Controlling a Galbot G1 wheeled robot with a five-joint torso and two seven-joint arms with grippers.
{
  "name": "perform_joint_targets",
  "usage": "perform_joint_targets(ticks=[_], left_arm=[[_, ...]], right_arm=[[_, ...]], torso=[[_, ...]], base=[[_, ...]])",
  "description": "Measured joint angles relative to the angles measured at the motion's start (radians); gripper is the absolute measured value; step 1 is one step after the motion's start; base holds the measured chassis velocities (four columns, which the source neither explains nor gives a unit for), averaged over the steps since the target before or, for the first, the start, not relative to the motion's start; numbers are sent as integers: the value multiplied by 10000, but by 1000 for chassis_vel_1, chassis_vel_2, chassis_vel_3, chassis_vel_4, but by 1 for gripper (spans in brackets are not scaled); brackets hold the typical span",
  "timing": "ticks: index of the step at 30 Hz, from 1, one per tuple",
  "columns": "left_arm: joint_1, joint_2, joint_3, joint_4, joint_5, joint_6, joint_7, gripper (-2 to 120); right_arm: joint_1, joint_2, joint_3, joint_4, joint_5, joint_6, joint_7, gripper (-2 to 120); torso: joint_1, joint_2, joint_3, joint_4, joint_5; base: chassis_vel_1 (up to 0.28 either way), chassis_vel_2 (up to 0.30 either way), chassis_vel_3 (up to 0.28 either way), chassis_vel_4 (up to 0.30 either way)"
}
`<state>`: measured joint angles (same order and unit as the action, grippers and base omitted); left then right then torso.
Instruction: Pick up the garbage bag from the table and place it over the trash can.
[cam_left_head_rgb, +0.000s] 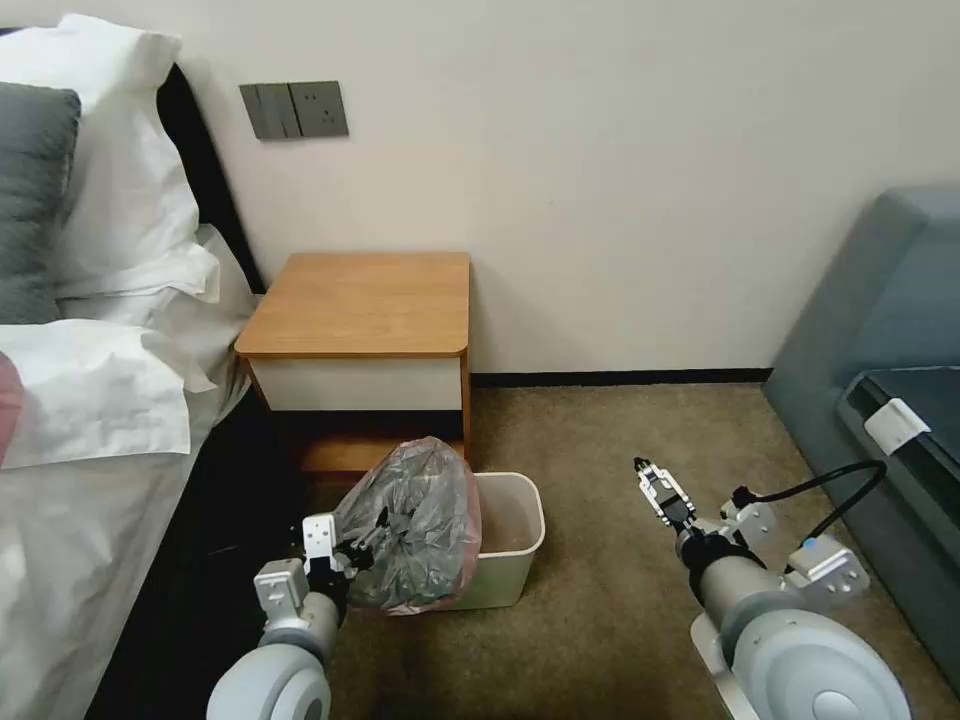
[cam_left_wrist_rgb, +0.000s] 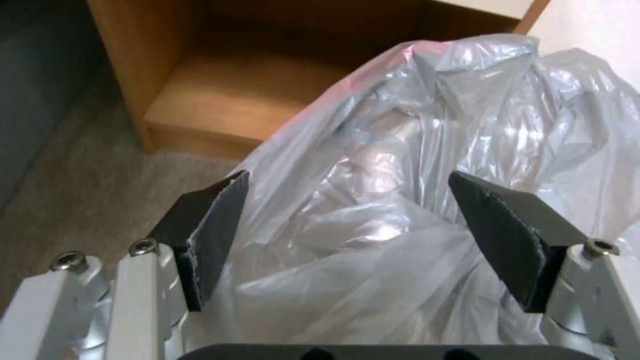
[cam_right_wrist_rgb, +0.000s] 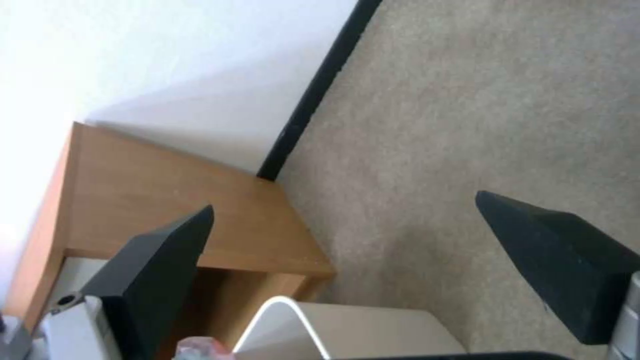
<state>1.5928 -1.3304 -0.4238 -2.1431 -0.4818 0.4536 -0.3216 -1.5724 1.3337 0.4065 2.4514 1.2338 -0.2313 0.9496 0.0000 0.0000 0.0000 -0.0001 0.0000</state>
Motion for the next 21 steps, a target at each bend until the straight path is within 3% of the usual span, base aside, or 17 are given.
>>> perform_joint_targets(ticks=[2,6,9,21], left_arm=[[-21,0,23,0,-26,85,-72,78],[-12,13,100,-2,53,290,-316,61],[-13,17,126,-6,189,321,-374,57],[-480,-3,365,381,261,356,-386,59]], right_arm=[[-3,9,-3,-11,-18,2,-2,100],[16,96,-55,-73,-123,6,-21,100],[17,163,-95,-115,-184,6,-33,100],[-30,274,-212,-244,-275,6,-49,100]], torso=[[0,-1,0,1,0],[0,-1,0,1,1],[0,0,0,2,1],[0,0,0,1,1]], base=[[0,0,0,0],[0,0,0,0],[0,0,0,0],[0,0,0,0]])
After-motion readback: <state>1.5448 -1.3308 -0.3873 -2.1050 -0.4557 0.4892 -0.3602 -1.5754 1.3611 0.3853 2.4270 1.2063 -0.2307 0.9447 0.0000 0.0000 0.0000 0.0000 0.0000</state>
